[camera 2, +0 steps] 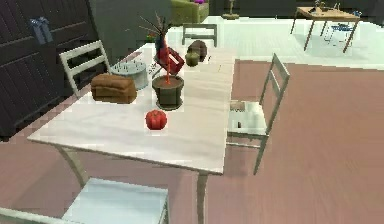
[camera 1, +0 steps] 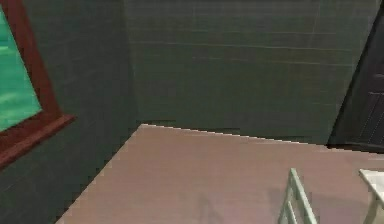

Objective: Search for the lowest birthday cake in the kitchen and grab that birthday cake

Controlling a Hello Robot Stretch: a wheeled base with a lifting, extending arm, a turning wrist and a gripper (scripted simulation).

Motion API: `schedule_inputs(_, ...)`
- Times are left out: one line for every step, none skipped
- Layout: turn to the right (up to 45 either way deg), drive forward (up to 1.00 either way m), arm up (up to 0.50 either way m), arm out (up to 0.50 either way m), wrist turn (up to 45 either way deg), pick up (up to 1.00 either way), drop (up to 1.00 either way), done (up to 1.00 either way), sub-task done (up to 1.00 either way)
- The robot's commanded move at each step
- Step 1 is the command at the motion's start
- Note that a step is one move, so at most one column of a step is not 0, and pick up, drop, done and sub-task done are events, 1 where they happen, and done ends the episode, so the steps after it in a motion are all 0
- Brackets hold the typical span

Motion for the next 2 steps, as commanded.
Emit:
schedule_inputs(0.0, 0.85, 0.00, 0.00, 0.0, 0.00, 0.00, 0.00, 0.00)
schedule_inputs(45.0, 0.00, 0.00, 0.00, 0.0, 0.00, 0.00, 0.00, 0.00)
